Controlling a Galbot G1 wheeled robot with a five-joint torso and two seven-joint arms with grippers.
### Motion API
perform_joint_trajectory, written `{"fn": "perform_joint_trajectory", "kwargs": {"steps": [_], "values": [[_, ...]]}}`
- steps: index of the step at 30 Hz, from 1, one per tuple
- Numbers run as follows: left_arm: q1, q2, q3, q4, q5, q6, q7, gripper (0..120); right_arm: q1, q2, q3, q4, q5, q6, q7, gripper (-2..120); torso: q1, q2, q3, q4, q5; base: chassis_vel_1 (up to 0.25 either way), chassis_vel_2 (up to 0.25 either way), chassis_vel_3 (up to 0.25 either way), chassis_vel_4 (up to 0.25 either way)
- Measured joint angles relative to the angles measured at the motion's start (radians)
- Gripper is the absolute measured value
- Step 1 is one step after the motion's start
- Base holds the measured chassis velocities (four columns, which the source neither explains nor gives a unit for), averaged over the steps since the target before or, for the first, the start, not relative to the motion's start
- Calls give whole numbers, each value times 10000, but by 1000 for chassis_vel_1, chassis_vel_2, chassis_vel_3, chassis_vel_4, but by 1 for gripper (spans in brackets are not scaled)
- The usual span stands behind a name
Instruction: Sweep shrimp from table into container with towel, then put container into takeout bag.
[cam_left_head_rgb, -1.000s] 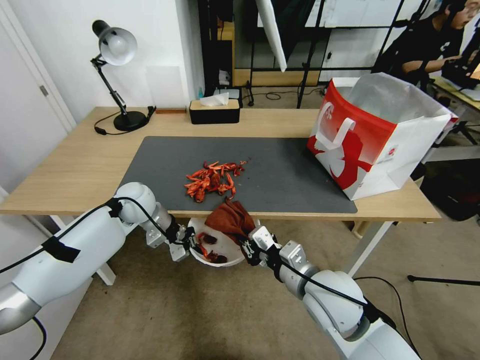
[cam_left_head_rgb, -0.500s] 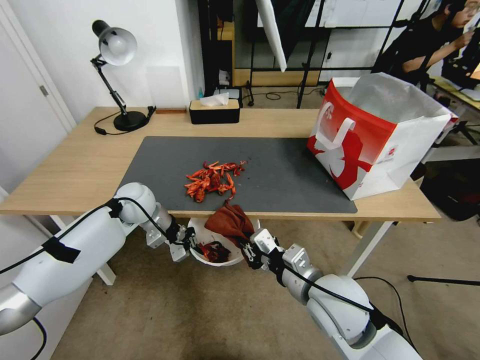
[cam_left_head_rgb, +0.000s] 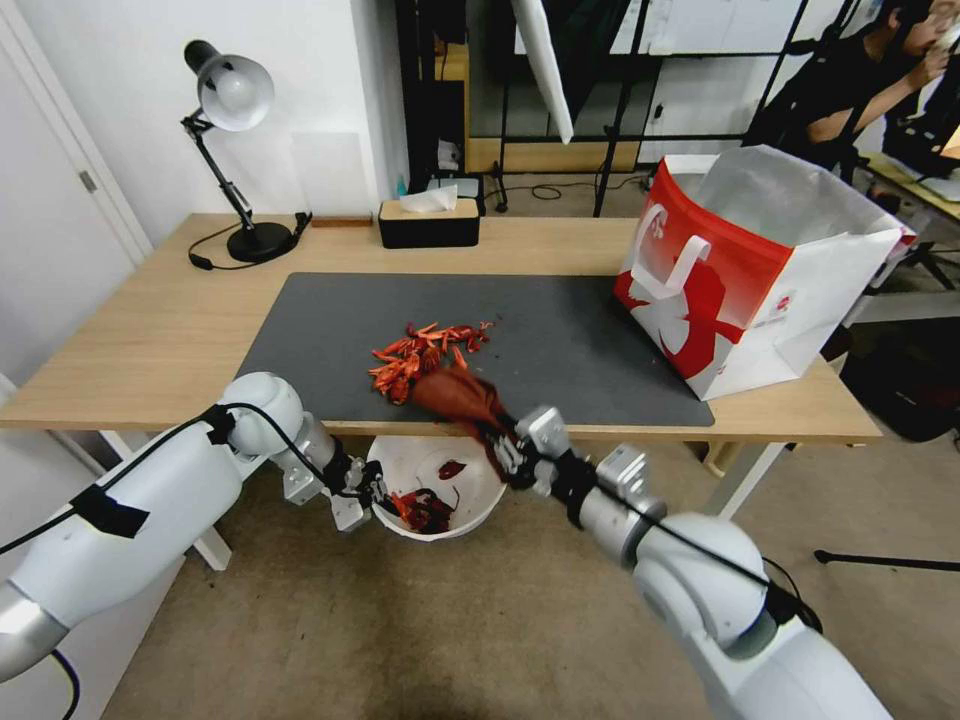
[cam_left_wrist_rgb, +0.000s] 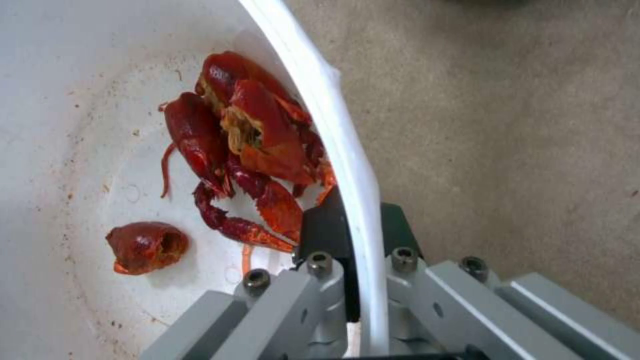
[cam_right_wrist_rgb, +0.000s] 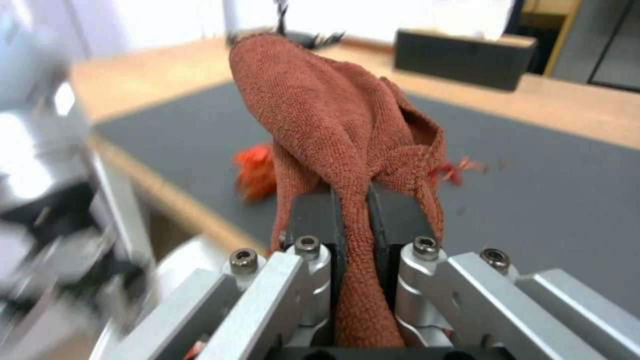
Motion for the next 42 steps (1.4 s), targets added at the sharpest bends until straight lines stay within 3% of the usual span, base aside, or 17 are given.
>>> {"fn": "perform_joint_trajectory", "kwargs": {"steps": [5, 11, 18, 29, 36, 42], "values": [[216, 118, -186, -105, 21, -20, 11, 0, 1109, 144, 69, -1060, 1216, 508, 751, 5, 0, 0, 3, 3, 0, 0, 0, 0, 0], [359, 271, -306, -246, 66, -23, 36, 0, 2279, 197, 111, -2180, 1497, 654, 1273, 5, 0, 0, 2, 0, 2, 0, 0, 0, 0], [217, 284, -288, -175, 403, -237, 204, 0, 4429, 9, -550, -4159, 581, -195, 1578, 5, 1, 0, 3, 2, 2, 0, 0, 0, 0], [-116, 179, 21, -69, 554, -348, 443, 0, 5708, 272, -1629, -5851, -135, -943, 1519, 5, 1, -1, 1, 2, -1, 0, 0, 0, 0], [-251, 260, 120, -29, 430, -353, 517, 0, 6221, 520, -2045, -6554, -36, -1374, 1497, 5, 1, -1, 1, 0, 0, 0, 0, 0, 0], [-215, 325, 135, 2, 295, -353, 563, 0, 7000, 744, -2542, -7501, 778, -1527, 1168, 5, -1, -1, 1, 1, -1, 0, 0, 0, 0]]}}
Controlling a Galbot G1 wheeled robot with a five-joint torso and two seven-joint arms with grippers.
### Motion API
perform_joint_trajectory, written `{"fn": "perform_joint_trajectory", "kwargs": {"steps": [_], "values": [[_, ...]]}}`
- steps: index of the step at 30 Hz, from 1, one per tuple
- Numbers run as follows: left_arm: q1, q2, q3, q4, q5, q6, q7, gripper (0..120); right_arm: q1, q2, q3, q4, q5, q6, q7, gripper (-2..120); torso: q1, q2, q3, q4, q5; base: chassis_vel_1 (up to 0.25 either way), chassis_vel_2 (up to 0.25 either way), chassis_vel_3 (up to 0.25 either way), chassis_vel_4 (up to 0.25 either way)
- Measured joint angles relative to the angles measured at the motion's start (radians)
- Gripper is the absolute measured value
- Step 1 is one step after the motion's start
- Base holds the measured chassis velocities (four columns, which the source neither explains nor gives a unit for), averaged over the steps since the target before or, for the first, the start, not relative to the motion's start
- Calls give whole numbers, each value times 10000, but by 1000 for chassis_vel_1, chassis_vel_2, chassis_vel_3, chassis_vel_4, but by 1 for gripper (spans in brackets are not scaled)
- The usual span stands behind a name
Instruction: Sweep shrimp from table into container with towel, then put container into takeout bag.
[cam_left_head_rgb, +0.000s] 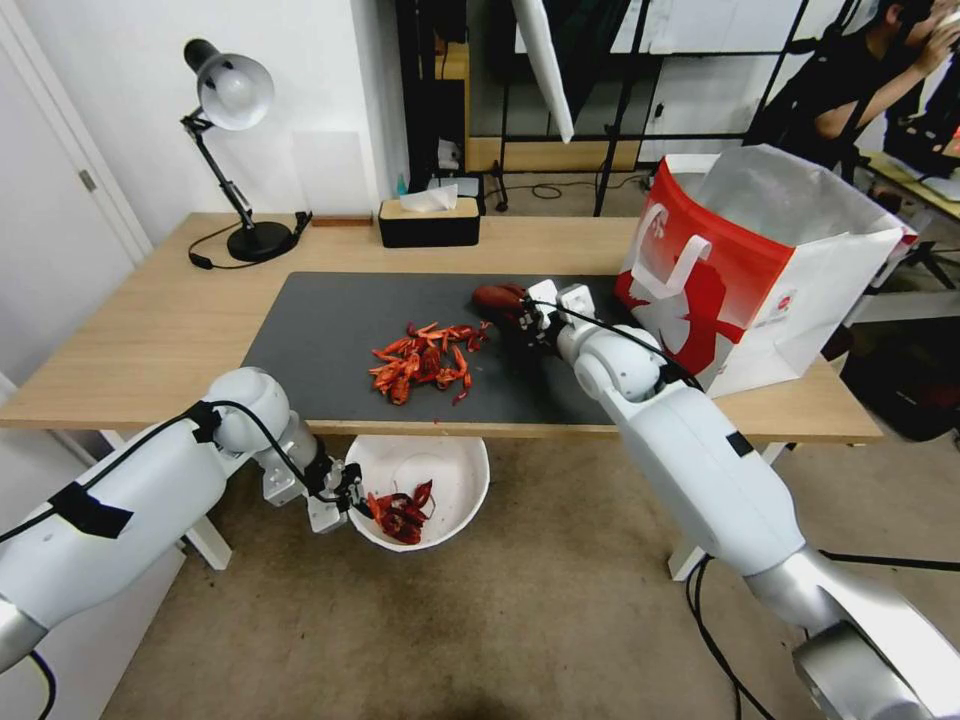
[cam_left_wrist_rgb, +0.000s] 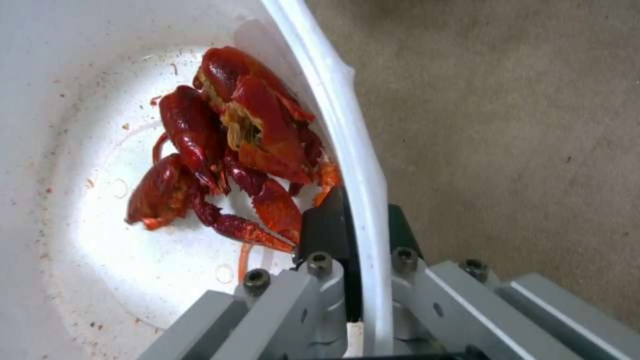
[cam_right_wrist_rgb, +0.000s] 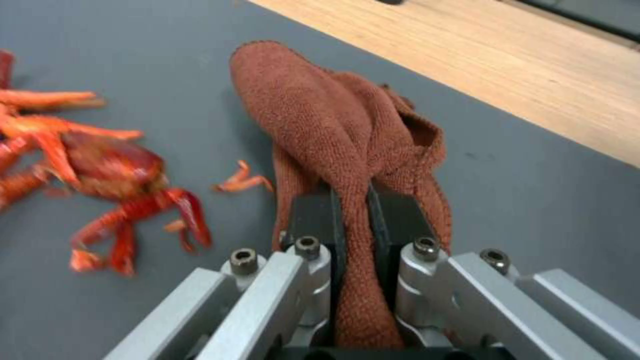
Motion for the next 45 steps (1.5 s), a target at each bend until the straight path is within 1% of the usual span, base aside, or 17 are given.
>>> {"fn": "perform_joint_trajectory", "kwargs": {"steps": [5, 8, 9, 11, 13, 15, 17, 26, 32, 45], "values": [[25, 19, -53, 6, -45, 6, 0, 0, 385, 216, -216, -496, 239, 10, -302, 5, 0, 0, 0, 0, 0, 0, 0, 0, 0], [64, 67, -143, 18, -98, 10, 0, 0, 621, 348, -440, -829, 244, 128, -734, 5, 0, 0, -1, 1, 0, 0, 0, 0, 0], [64, 67, -143, 18, -98, 10, 0, 0, 621, 348, -440, -829, 244, 128, -734, 5, 0, 0, -1, 1, 0, 0, 0, 0, 0], [141, 114, -233, 38, -183, 14, -4, 0, 646, 338, -624, -886, 137, 273, -1128, 5, 0, 0, -1, 0, 0, 0, 0, 0, 0], [166, 129, -255, 45, -204, 15, -6, 0, 640, 325, -659, -884, 119, 308, -1220, 5, 1, 0, -1, 0, 0, 0, 0, 0, 0], [279, 187, -359, 68, -269, 17, -23, 0, 476, 242, -791, -662, 66, 392, -1494, 5, 0, 0, 0, 0, 0, 0, 0, 0, 0], [326, 201, -395, 78, -287, 17, -30, 0, 349, 179, -851, -470, 42, 396, -1564, 5, 0, 1, -1, 1, 0, 0, 0, 0, 0], [359, 154, -449, 103, -345, 44, -58, 0, -164, -215, -1028, 479, 91, 336, -1502, 5, 0, 2, -1, 0, 1, 0, 0, 0, 0], [240, 63, -441, 217, -398, 70, -68, 0, -609, -587, -1063, 1219, 223, 303, -1418, 5, 0, 3, -1, -2, 2, 0, 0, 0, 0], [171, -22, -418, 325, -448, 76, -82, 0, -1115, -790, -1146, 2123, 213, 181, -1219, 5, 0, 2, -1, 0, 2, 0, 0, 0, 0]]}}
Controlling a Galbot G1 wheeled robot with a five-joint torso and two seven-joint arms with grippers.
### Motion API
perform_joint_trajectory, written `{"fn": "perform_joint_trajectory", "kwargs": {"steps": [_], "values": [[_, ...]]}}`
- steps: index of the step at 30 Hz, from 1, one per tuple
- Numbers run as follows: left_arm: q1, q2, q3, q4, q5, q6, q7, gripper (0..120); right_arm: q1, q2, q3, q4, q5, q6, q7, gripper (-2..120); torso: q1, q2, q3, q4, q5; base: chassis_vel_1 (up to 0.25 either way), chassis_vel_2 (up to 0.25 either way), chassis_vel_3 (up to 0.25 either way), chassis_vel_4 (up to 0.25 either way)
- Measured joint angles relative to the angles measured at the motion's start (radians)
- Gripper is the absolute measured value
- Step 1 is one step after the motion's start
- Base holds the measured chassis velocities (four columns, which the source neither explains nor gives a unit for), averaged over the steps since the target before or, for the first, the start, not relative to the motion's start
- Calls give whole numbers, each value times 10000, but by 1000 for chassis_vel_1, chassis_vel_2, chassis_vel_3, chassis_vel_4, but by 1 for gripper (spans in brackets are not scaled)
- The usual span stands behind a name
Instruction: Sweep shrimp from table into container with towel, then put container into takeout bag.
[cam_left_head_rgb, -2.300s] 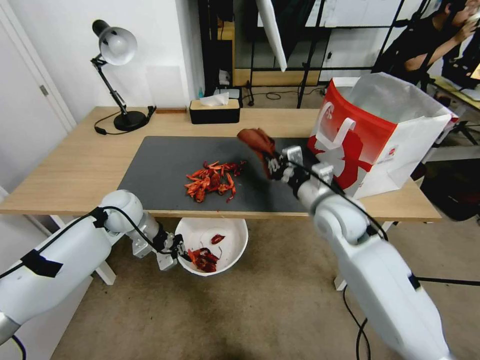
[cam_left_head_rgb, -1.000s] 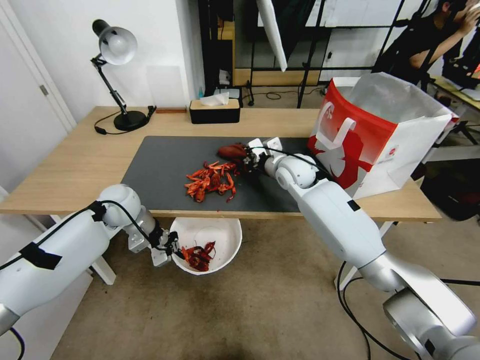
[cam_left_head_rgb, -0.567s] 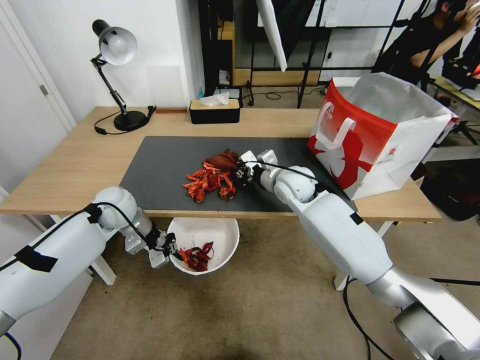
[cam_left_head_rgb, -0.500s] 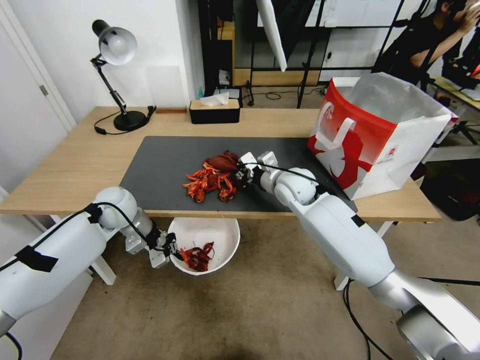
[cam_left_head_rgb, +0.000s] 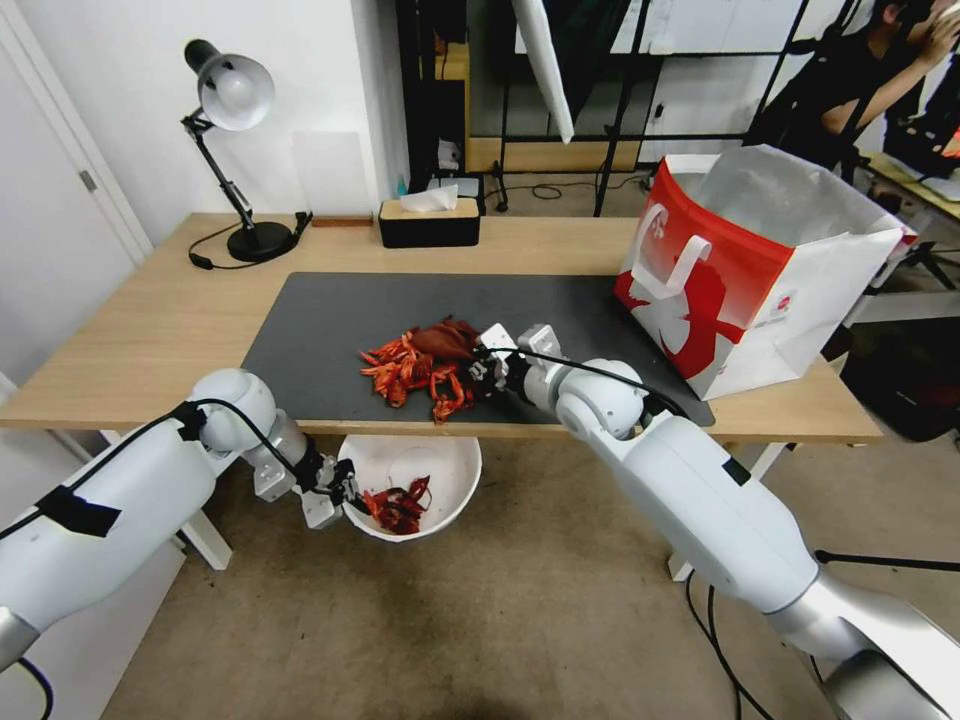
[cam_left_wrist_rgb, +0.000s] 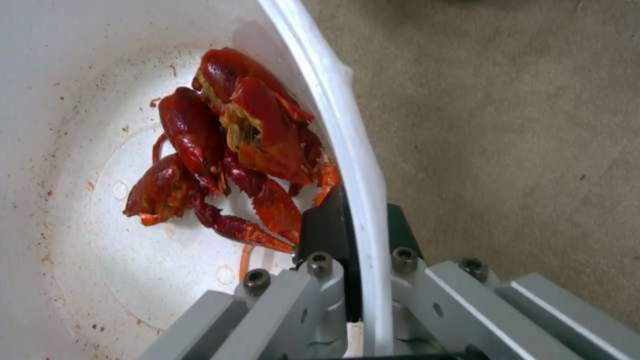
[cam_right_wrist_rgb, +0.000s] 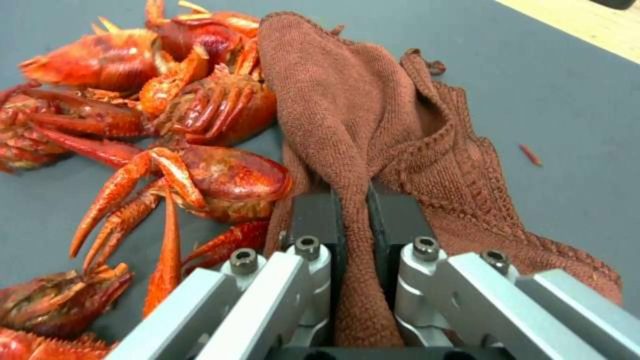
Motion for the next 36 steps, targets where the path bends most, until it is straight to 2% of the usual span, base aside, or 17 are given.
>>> {"fn": "perform_joint_trajectory", "kwargs": {"steps": [36], "values": [[-100, -163, 41, 272, 12, -14, -17, 0, -2187, -398, 532, 2405, -429, -134, 250, 5, 0, -2, 1, 0, 0, 0, 0, 0, 0]]}}
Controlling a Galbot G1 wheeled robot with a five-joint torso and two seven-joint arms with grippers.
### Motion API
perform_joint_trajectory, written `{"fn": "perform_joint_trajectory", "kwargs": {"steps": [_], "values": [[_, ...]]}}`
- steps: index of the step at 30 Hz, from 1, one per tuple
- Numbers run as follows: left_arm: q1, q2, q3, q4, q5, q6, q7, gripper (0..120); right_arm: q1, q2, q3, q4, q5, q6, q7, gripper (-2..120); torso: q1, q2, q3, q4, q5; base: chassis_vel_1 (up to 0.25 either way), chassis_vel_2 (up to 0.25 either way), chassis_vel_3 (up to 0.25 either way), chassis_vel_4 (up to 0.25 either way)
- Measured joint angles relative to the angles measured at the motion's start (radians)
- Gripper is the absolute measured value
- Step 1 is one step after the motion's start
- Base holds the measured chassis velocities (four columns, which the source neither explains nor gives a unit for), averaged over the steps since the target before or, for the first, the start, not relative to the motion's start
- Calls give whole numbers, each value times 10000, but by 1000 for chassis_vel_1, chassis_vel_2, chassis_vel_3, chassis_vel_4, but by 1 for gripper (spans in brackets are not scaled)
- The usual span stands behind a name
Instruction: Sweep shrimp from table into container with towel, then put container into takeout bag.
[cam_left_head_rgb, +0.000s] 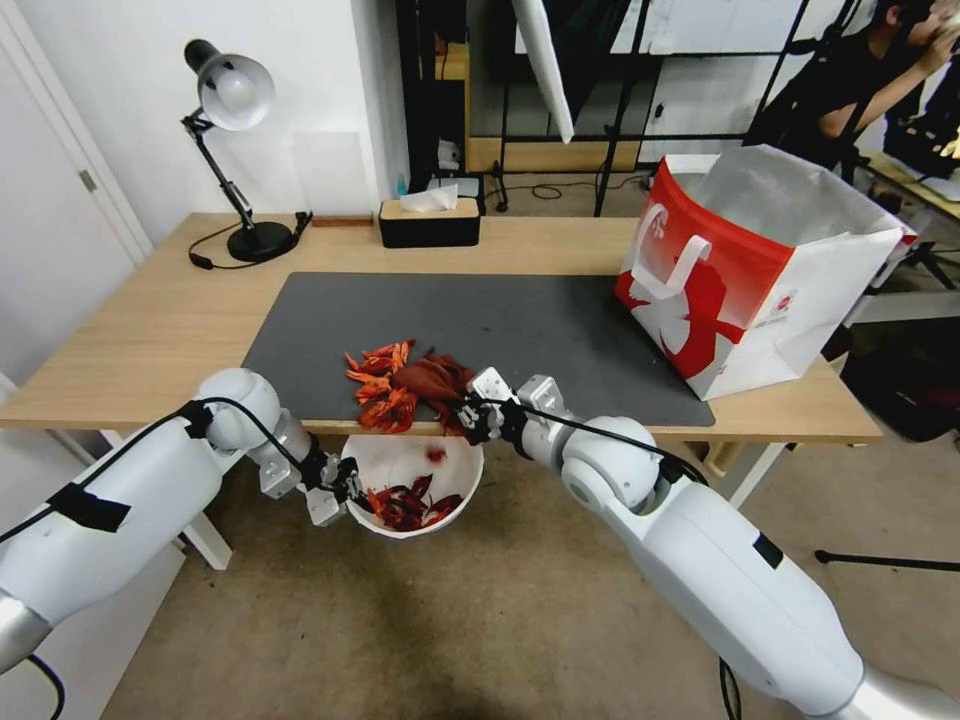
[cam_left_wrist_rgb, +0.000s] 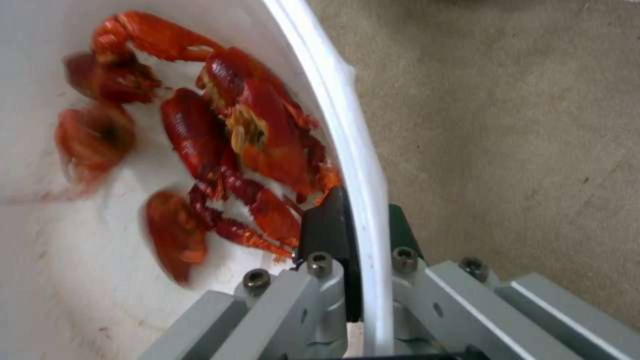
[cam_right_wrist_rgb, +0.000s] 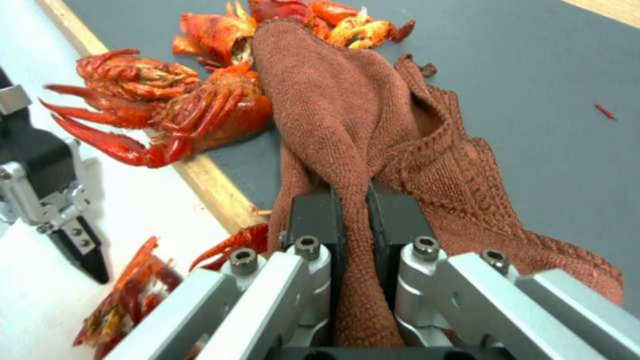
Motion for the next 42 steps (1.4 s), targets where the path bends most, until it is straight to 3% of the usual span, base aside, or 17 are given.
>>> {"fn": "perform_joint_trajectory", "kwargs": {"steps": [42], "values": [[-66, -7, 26, 36, 18, -5, -10, 0, -1280, -364, 23, 1147, -383, 59, -339, 5, 1, 1, -1, 0, 0, 0, 0, 0, 0]]}}
